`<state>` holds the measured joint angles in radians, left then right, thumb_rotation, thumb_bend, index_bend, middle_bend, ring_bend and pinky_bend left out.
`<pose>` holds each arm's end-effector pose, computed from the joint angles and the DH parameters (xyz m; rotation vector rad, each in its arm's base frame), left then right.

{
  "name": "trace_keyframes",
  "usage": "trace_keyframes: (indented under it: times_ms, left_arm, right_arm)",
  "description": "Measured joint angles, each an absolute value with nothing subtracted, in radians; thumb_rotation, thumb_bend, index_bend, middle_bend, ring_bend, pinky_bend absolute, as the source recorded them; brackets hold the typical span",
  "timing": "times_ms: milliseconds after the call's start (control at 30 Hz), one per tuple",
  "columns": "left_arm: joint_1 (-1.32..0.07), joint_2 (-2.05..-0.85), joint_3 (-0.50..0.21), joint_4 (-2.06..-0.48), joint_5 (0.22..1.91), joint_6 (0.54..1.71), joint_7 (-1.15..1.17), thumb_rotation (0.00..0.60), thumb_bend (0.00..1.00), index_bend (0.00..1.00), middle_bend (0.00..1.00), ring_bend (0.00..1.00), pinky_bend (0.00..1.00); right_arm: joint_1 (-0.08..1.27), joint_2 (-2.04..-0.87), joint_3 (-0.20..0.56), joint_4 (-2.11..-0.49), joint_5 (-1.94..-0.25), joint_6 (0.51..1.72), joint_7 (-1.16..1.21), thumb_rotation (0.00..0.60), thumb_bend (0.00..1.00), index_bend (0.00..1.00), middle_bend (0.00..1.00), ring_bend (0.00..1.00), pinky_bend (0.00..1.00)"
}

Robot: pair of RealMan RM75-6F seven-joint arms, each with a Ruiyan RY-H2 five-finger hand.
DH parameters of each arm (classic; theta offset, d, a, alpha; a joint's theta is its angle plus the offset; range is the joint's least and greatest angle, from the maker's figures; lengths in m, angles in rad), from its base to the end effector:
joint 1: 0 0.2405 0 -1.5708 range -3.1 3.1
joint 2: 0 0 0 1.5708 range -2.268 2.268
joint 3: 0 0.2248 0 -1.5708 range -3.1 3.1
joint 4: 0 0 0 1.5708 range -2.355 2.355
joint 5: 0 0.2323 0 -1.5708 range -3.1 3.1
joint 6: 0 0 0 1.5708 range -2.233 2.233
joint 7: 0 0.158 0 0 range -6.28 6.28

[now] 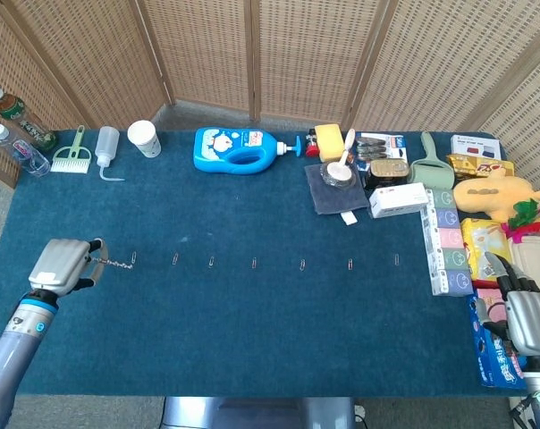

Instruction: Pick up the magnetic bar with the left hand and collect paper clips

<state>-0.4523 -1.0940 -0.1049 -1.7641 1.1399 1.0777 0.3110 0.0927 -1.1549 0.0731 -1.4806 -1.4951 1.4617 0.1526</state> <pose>-0.2317 0.2888 0.0784 -1.6442 -0.9666 -0.6920 -0.3145 -0.2043 0.1299 1.3488 -0.9442 0.9561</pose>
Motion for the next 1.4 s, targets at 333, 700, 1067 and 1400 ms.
trace_keyframes:
  times_ms: [333,700,1067,1400]
  left_arm:
    - [-0.511,-1.120,-0.120,-1.647,1.040,0.985,0.331,0.600,0.49,0.65,1.00,1.00,1.00]
    - [-0.568,-1.204,-0.121,-1.497,0.953,0.904,0.356,0.600,0.49,0.65,1.00,1.00,1.00]
    - [-0.603,-1.300,-0.104,-1.363,0.907,0.834,0.349,0.600,0.49,0.65,1.00,1.00,1.00]
    - [-0.614,-1.336,-0.101,-1.329,0.924,0.827,0.322,0.600,0.49,0.65,1.00,1.00,1.00]
  right_arm:
    - [0.101,-1.159,0.078,-1.486,-1.488,1.449,0.137,0.600,0.50,0.00,0.15,0.15,0.25]
    - [0.107,-1.164,0.081,-1.492,-1.474,1.435,0.118,0.600,0.50,0.00,0.15,0.15,0.25]
    - [0.111,-1.165,0.084,-1.500,-1.465,1.427,0.105,0.600,0.50,0.00,0.15,0.15,0.25]
    - [0.105,-1.159,0.083,-1.504,-1.461,1.432,0.105,0.600,0.50,0.00,0.15,0.15,0.25]
